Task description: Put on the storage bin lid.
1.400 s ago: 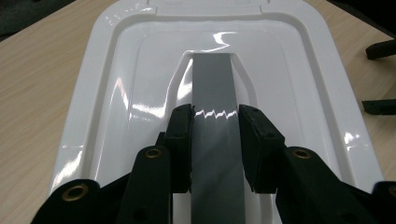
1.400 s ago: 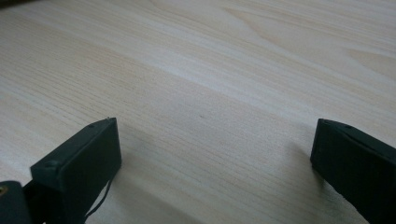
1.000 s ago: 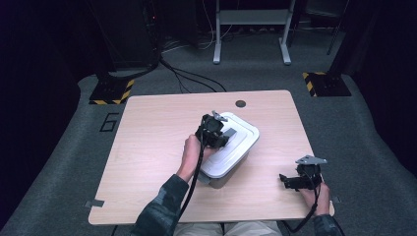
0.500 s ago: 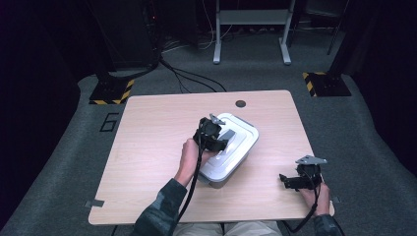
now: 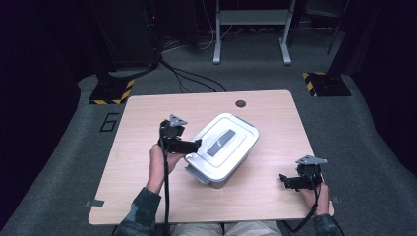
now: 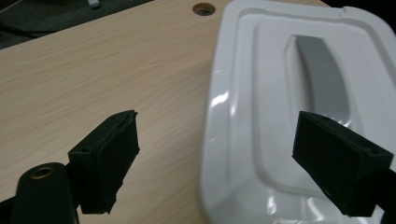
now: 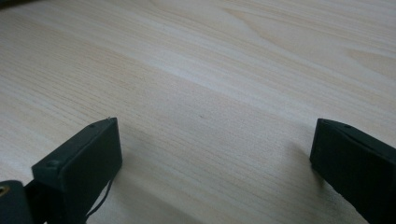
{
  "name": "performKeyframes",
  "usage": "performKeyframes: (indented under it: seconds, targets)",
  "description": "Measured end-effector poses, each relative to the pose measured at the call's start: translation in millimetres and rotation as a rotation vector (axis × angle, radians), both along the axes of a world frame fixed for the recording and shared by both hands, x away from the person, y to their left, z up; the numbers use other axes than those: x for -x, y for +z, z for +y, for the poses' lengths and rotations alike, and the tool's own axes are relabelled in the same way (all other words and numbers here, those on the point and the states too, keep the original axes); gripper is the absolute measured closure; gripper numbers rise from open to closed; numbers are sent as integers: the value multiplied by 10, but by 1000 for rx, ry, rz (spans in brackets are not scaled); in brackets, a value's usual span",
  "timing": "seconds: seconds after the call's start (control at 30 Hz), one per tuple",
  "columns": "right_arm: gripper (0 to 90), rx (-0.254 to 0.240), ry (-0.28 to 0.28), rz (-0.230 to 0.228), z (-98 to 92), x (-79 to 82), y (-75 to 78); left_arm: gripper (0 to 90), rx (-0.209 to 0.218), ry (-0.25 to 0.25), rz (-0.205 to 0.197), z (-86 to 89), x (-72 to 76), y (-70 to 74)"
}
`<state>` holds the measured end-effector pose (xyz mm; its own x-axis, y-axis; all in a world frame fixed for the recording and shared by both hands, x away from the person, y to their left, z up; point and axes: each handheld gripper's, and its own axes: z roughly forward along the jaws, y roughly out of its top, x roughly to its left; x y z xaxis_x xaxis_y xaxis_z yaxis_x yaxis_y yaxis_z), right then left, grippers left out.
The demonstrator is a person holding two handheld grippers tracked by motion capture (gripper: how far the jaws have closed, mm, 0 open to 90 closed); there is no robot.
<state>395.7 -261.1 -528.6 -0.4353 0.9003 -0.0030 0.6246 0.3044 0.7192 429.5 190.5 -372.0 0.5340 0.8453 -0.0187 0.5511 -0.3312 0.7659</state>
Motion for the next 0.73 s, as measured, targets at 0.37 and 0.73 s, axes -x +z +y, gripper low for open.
performKeyframes:
  seconds: [0.37, 0.73]
  targets:
    - [13, 2, -1, -1, 1, 1, 1, 0, 9, 265, 33, 893, 150, -702]
    - [15, 2, 1, -2, 1, 1, 1, 0, -14, 331, 145, 1178, 189, -1506]
